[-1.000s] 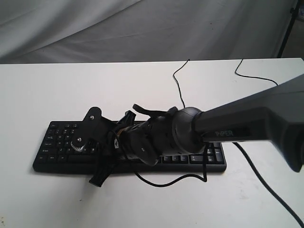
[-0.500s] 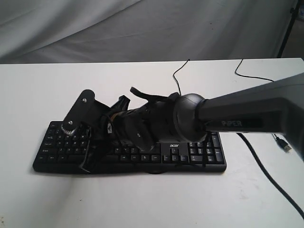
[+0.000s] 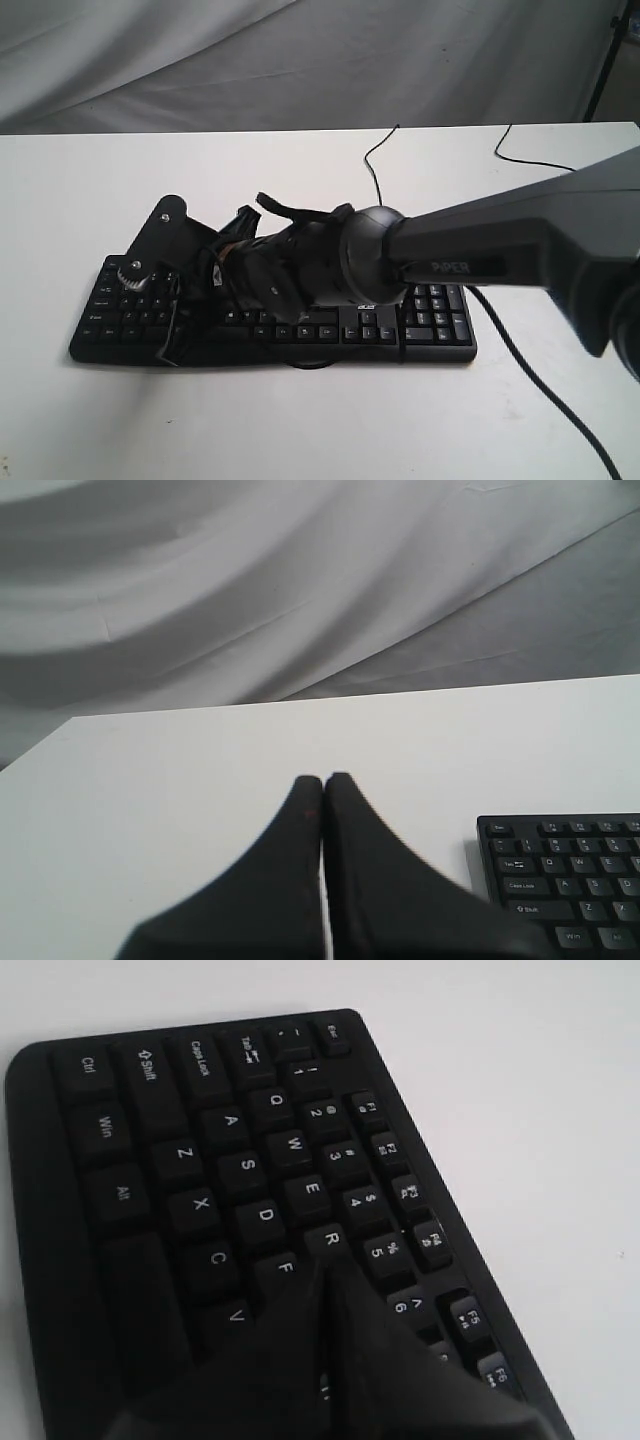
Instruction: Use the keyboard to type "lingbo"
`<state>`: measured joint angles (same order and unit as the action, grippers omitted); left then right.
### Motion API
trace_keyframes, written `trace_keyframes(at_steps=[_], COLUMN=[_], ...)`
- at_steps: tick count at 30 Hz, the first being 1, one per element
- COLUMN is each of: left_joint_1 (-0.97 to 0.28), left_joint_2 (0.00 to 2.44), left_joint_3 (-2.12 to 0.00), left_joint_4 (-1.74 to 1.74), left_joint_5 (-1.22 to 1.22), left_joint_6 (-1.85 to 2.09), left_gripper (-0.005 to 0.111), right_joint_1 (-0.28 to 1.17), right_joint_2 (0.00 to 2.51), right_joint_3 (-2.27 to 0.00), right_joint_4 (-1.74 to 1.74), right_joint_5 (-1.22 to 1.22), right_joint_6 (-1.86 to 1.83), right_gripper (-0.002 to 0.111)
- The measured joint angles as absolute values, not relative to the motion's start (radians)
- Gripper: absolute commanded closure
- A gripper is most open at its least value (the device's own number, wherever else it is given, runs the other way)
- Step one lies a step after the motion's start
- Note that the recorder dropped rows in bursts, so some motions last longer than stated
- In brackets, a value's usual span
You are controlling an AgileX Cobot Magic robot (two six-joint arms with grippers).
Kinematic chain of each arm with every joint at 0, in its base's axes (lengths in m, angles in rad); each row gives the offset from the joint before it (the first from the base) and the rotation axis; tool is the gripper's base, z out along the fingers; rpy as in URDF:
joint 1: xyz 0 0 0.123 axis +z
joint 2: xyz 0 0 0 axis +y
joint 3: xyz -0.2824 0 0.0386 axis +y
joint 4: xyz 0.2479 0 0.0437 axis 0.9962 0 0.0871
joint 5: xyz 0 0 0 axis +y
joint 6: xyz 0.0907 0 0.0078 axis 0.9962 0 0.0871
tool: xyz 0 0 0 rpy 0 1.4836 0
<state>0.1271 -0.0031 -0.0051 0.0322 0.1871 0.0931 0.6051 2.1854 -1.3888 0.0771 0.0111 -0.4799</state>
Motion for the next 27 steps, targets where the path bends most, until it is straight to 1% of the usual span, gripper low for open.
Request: trace_keyframes(at_steps=[27], left_joint_1=[0.127], left_joint_2=[-0.003], left_joint_3=[-0.005], left_joint_4=[0.032], left_joint_5=[0.187], left_joint_6=[0.093], left_gripper=[0.106], right_joint_1=[0.607], right_joint_2=[2.241], right_joint_3=[-1.391], right_joint_4=[0.075], right_joint_5=[-0.025], right_joint_6=[-0.48], right_gripper=[0.108])
